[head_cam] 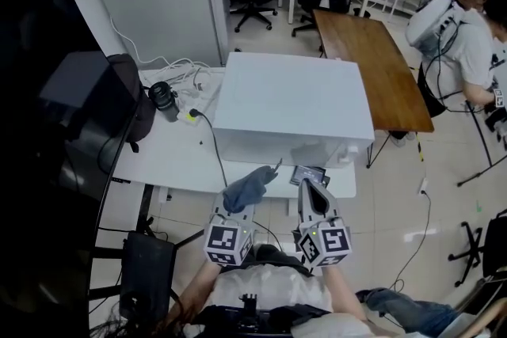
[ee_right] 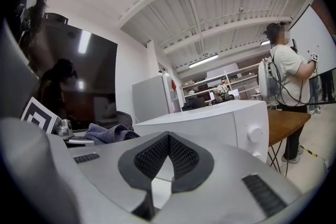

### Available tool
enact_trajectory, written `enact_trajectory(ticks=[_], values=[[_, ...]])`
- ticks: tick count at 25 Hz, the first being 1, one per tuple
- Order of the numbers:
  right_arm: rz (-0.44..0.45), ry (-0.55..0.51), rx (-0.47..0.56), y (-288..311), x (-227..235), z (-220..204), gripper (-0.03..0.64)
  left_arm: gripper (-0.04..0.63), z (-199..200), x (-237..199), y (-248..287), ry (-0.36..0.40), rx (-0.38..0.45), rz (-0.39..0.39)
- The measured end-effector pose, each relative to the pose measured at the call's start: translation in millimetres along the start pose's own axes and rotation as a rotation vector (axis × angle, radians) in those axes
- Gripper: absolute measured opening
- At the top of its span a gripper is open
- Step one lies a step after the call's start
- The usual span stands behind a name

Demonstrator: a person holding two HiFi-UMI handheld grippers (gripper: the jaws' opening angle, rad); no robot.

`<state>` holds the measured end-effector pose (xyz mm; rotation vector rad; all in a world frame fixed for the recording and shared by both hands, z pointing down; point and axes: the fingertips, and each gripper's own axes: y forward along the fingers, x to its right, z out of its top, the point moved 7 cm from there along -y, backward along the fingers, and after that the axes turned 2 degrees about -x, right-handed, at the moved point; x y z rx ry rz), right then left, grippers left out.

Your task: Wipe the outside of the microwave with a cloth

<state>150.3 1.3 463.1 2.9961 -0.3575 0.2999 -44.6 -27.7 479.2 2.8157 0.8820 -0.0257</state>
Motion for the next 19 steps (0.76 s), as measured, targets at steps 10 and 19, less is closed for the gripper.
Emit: enact_trajectory(ticks=[10,19], values=[[-0.009,-0.022,-0.013,-8.6,-6.1,-6.5,0.015,0.048,3.6,2.1,-7.8,0.002,0.002,0.002],[-0.025,-0.028,-0.007,-13.9,-3.6,-8.7,0.014,0.048,0.6,1.0,-10.9,-0.016,-0.018,0.010]])
